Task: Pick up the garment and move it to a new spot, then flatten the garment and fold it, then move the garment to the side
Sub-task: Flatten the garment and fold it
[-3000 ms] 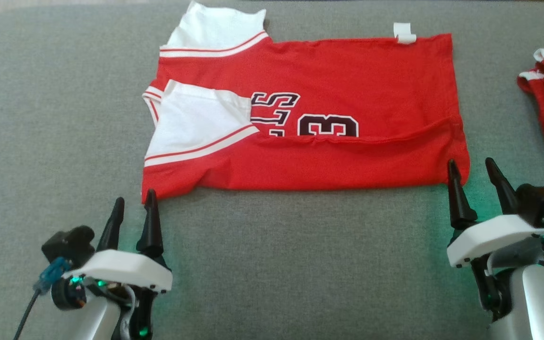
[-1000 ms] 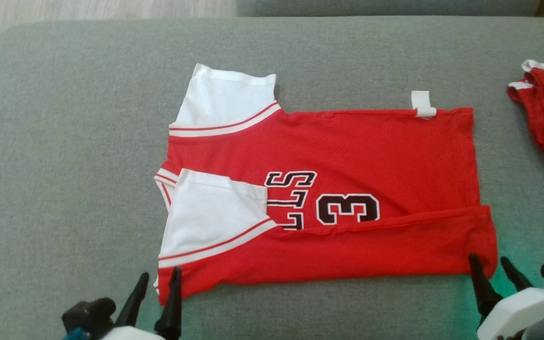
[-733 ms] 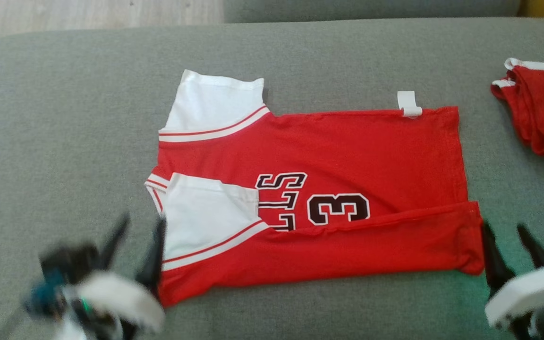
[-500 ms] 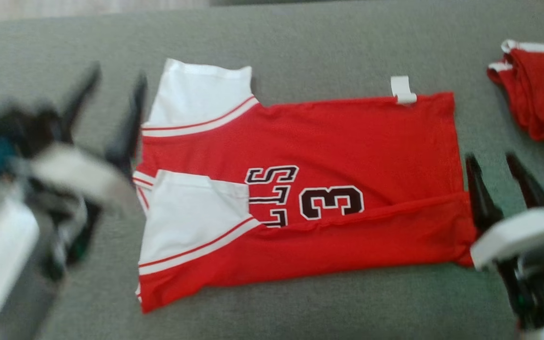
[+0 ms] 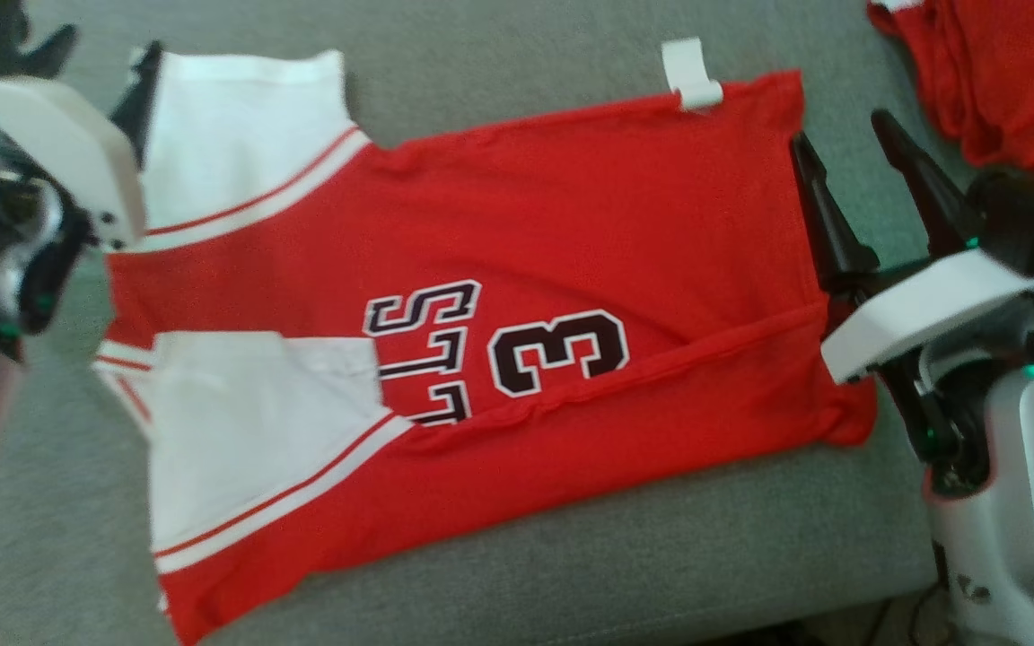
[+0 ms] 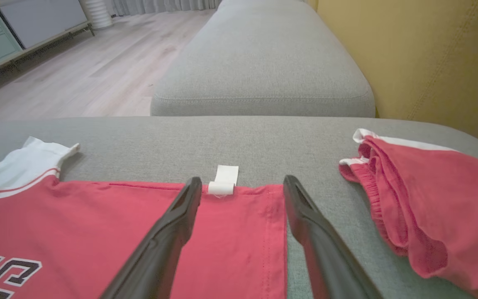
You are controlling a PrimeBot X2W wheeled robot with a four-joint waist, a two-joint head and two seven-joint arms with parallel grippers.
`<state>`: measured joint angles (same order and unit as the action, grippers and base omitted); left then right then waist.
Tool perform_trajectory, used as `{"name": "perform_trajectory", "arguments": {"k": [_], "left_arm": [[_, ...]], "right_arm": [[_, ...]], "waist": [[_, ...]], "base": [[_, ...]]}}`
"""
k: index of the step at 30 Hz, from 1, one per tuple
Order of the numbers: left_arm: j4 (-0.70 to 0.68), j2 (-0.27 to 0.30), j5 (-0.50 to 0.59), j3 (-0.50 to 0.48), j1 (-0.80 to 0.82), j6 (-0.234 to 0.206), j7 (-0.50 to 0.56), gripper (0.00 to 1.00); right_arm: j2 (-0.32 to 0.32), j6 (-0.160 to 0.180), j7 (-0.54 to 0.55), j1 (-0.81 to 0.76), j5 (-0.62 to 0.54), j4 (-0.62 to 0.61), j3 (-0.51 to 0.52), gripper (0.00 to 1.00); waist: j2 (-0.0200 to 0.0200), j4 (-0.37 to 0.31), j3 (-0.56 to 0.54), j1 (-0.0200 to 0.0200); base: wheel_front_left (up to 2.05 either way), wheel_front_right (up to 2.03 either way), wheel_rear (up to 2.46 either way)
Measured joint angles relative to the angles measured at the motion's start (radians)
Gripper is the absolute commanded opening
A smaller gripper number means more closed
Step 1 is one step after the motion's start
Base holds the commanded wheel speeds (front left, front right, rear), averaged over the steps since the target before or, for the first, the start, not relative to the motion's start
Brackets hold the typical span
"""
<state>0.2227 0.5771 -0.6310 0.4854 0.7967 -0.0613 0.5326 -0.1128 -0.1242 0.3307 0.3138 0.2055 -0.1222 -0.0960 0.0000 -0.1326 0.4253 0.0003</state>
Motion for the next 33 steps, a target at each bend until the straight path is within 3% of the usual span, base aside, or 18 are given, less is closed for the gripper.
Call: {"name": "perform_trajectory", "arguments": {"k": [12,18,19,20,21,22,23,33], "left_arm": [[0.131,0.024,-0.001,-0.031,0.044,-0.028,0.007,1.0],[0.108,0.026,-0.021,-0.011,0.043,0.011,0.029,1.0],[0.098,0.025,-0.021,-0.001,0.042,0.013,0.029,0.65],[0.09,0.021,-0.02,0.006,0.039,0.017,0.029,0.44],[0.083,0.016,-0.02,0.014,0.037,0.018,0.029,0.29],[0.077,0.012,-0.017,0.023,0.036,0.019,0.029,0.05],[0.072,0.009,-0.016,0.031,0.036,0.019,0.029,0.0],[0.051,-0.03,0.038,0.035,0.039,0.009,-0.123,0.0]], "right_arm": [[0.0,0.0,-0.059,0.05,0.006,0.047,-0.022,1.0],[-0.001,0.0,-0.058,0.05,0.015,0.053,-0.024,1.0],[-0.002,0.0,-0.057,0.052,0.015,0.053,-0.023,1.0],[-0.003,0.0,-0.055,0.057,0.014,0.054,-0.021,1.0],[-0.006,0.0,-0.047,0.066,0.013,0.055,-0.02,1.0],[-0.012,0.0,-0.041,0.078,0.013,0.058,-0.02,1.0],[-0.019,0.0,-0.033,0.093,0.013,0.063,-0.021,1.0],[-0.122,0.0,0.081,0.29,-0.006,0.258,-0.053,1.0]], "waist": [[0.0,-0.085,0.121,-0.0002],[0.0,-0.072,0.122,-0.0003],[0.0,-0.068,0.122,-0.0003],[0.0,-0.063,0.122,-0.0004],[0.0,-0.058,0.122,-0.0004],[0.0,-0.053,0.121,-0.0004],[0.0,-0.048,0.121,-0.0004],[0.0,0.009,0.108,-0.0003]], "base": [[0.0,0.0,0.0],[0.0,0.0,0.0],[0.0,0.0,0.0],[0.0,0.0,0.0],[0.0,0.0,0.0],[0.0,0.0,0.0],[0.0,0.0,0.0],[0.0,0.0,0.0]]}}
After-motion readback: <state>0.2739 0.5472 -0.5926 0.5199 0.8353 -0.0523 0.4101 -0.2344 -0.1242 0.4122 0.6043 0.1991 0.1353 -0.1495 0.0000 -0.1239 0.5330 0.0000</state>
